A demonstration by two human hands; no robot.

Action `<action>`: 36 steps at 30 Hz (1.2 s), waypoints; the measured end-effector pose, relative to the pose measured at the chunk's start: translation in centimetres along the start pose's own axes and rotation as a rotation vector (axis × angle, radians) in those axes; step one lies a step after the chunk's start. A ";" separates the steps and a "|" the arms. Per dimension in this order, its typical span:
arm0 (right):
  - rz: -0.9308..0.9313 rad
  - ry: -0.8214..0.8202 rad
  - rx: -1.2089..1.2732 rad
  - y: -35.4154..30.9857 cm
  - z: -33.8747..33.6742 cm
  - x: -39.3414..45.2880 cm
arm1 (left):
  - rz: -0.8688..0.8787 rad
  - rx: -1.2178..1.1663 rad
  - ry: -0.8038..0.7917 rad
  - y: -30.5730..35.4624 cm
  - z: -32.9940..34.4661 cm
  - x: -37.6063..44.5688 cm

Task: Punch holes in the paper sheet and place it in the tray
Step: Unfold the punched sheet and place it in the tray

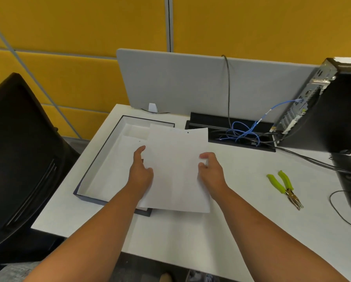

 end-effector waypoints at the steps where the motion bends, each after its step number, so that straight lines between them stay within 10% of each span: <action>1: -0.013 0.003 -0.022 -0.4 0.9 0.2 | 0.001 0.013 0.009 -0.2 -0.8 0.5; 11: -0.114 -0.254 -0.209 -4.3 11.0 1.4 | 0.014 0.453 0.112 -2.2 -8.3 6.5; 20: -0.422 -0.203 -1.002 -3.7 15.4 1.7 | 0.010 0.607 0.093 -5.2 -10.4 8.4; 36: -0.501 -0.181 -1.034 -2.3 16.0 1.1 | -0.046 0.805 0.056 -7.9 -9.9 9.1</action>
Point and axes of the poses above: each hand's wrist, its own x-axis towards the middle knuckle, its own z-axis out of the palm, y = z × x, the point moved 5 cm from there along x, towards the middle knuckle, and after that the axes turned 1 degree about z, right-handed, at the moved point
